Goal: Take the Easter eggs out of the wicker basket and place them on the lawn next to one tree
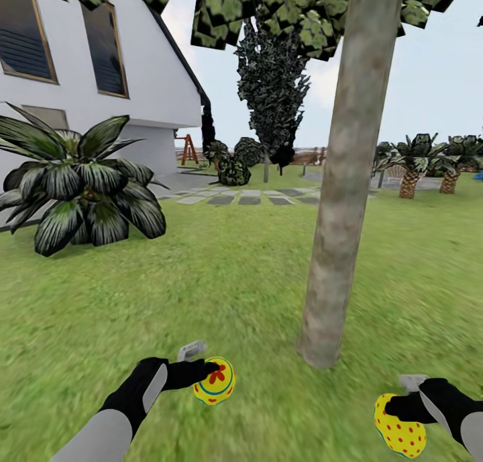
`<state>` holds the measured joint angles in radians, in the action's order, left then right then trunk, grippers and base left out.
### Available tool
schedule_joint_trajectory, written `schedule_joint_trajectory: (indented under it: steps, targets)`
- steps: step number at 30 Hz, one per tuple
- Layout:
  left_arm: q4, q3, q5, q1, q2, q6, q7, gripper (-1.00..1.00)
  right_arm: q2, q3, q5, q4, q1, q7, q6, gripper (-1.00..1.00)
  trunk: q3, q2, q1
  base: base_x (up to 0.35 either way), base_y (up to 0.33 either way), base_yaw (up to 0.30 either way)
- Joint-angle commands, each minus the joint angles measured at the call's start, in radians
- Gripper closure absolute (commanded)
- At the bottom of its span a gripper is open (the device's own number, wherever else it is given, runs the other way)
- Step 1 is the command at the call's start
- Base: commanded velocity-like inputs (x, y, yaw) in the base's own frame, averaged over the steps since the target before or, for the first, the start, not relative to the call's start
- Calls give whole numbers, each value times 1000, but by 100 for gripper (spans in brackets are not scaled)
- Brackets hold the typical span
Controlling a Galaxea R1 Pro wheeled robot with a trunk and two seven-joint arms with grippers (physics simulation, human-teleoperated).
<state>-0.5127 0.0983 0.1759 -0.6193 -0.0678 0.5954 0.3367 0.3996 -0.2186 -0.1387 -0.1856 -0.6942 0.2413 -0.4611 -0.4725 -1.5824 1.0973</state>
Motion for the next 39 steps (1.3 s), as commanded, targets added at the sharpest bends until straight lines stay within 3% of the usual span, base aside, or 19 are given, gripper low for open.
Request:
schedule_joint_trajectory:
  steps: [1, 14, 26, 35, 38, 39]
  targets:
    - [-1, 8, 2, 0, -1, 8, 2, 100, 1, -8, -10, -2, -1, 0, -5, 100, -1, -1, 1, 335, 72, -296]
    - [-1, 8, 2, 0, -2, 8, 2, 100, -1, -10, -10, -2, -1, 0, -5, 100, 2, -1, 1, 335, 72, -247]
    - [-2, 9, 8, 0, -1, 7, 3, 100, -2, -10, -10, -2, -1, -2, -5, 100, 2, -1, 1, 291, 62, -14]
    - [-4, 10, 7, 0, -1, 6, 2, 100, -5, -10, -10, -2, -1, -2, -5, 100, -26, -64, 35, 6, 1, 0]
    - [-2, 10, 6, 0, 0, -90, -12, 100, -7, -10, -9, -2, -1, -2, -4, 100, -35, -85, 47, 0, 0, 0]
    - [-1, 11, 7, 0, -1, -109, -55, 100, -8, -10, -9, -2, -1, -2, -4, 100, -39, -92, 50, 0, 0, 0]
